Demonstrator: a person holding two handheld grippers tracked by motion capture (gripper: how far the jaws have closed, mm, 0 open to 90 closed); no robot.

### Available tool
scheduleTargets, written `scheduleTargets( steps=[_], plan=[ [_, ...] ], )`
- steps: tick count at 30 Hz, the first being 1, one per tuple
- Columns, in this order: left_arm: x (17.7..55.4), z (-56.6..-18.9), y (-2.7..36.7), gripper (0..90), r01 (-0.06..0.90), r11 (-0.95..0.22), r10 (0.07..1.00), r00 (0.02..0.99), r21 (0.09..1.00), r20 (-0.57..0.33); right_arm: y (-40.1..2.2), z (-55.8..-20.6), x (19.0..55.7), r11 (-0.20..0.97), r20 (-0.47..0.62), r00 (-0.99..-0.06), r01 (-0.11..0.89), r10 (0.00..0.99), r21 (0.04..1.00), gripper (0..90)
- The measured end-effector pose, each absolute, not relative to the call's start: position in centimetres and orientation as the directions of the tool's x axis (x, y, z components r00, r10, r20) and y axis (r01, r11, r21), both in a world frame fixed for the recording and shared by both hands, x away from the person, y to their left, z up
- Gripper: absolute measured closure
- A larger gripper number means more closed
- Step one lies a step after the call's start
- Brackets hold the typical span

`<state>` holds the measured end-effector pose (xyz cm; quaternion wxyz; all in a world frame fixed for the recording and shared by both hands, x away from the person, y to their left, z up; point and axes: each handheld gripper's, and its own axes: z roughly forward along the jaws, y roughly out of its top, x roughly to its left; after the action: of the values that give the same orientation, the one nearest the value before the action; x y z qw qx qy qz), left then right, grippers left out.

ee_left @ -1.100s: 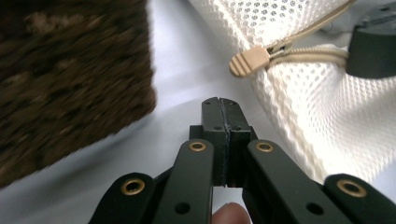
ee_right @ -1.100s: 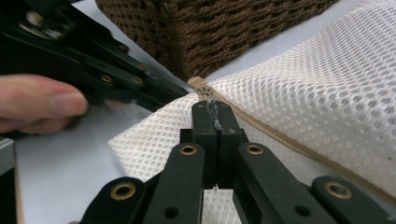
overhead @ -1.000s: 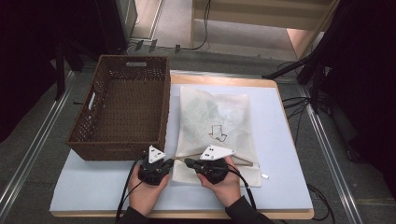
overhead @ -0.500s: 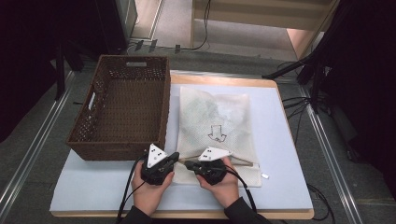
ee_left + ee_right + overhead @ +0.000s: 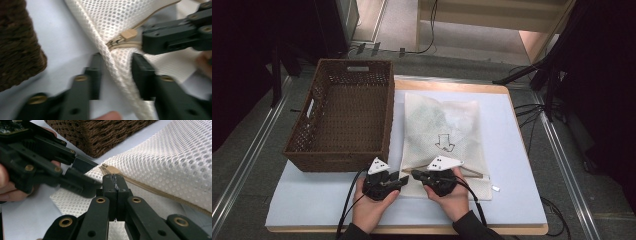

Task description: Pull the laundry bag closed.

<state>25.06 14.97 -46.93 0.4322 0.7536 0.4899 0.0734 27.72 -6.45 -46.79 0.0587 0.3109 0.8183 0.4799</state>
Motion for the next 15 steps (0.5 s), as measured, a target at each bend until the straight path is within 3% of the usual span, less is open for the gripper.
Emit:
scheduleTargets(
  steps=[3,5,10,15],
  plan=[
    [24.9,-46.9,14.9,82.3,0.662,-0.140,0.793,0.520,0.736,-0.317,-6.5,-46.7,27.7,0.340,0.210,-0.802,0.453,0.559,0.824,90.0],
    [24.9,-46.8,14.8,84.7,0.653,-0.147,0.800,0.521,0.743,-0.299,-6.6,-46.5,27.7,0.329,0.212,-0.800,0.451,0.562,0.830,87.3],
    [24.8,-46.9,14.8,85.1,0.647,-0.160,0.802,0.525,0.745,-0.284,-7.0,-45.9,27.9,0.262,0.249,-0.791,0.453,0.559,0.852,74.4],
    [24.8,-46.9,14.7,85.0,0.640,-0.171,0.805,0.529,0.749,-0.268,-6.5,-45.4,28.7,0.227,0.303,-0.767,0.498,0.566,0.837,67.3]
  ],
)
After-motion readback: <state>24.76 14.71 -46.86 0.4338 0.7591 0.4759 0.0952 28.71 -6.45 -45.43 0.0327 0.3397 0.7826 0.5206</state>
